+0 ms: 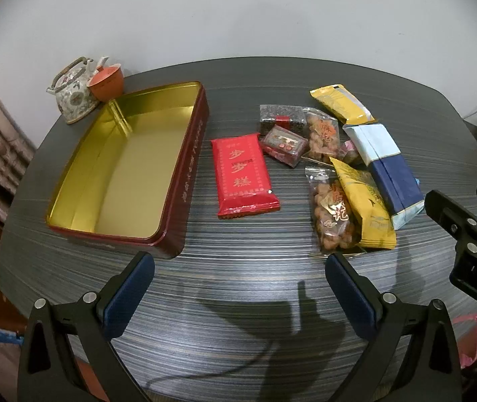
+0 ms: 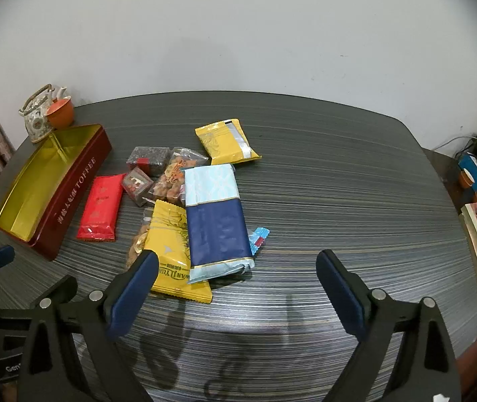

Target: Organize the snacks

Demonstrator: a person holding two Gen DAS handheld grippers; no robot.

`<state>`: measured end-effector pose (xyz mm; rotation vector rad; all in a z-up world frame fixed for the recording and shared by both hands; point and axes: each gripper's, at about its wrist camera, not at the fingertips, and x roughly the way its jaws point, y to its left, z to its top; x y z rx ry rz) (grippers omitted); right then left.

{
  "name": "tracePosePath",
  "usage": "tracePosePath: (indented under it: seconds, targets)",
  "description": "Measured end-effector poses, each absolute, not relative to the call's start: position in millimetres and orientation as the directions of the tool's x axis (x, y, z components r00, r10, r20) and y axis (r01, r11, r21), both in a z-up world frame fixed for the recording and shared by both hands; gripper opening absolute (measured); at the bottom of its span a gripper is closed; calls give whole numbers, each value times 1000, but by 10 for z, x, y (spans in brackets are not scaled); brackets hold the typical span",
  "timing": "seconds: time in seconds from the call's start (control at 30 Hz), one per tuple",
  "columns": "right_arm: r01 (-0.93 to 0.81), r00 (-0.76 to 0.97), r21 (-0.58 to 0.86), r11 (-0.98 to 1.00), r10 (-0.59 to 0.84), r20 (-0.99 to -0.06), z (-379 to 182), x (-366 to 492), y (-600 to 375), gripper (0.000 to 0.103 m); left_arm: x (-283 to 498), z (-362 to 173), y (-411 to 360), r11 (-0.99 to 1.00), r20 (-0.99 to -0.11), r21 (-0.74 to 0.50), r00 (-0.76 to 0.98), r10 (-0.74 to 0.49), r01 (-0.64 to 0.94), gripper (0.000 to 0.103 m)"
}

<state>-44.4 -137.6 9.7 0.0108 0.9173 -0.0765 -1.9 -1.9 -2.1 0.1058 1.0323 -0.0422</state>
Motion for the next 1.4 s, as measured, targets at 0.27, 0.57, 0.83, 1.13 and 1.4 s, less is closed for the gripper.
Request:
tracePosePath:
  seconds: [0.27, 0.57, 0.83, 1.13, 1.4]
  targets:
    - [76, 604, -24, 997, -65, -794, 109, -456, -1383, 93, -29, -22, 7, 994, -858, 71, 514, 16, 86, 101]
    - [74, 598, -21, 997, -61, -799, 102, -444, -1389, 89, -42, -44, 2, 994, -859, 75, 511, 20, 86, 100]
    - [77, 593, -17, 997, -60, -803, 89, -439, -1388, 88, -42, -76, 20, 994, -864, 76, 504, 23, 84, 97]
    - [74, 593, -19, 997, -60, -803, 73, -450, -1378, 87, -43, -84, 28, 994, -866, 72, 500, 19, 86, 96]
    - [72, 592, -16, 997, -56, -804, 66, -451, -1379, 87, -43, -82, 35, 994, -866, 71, 499, 18, 88, 96]
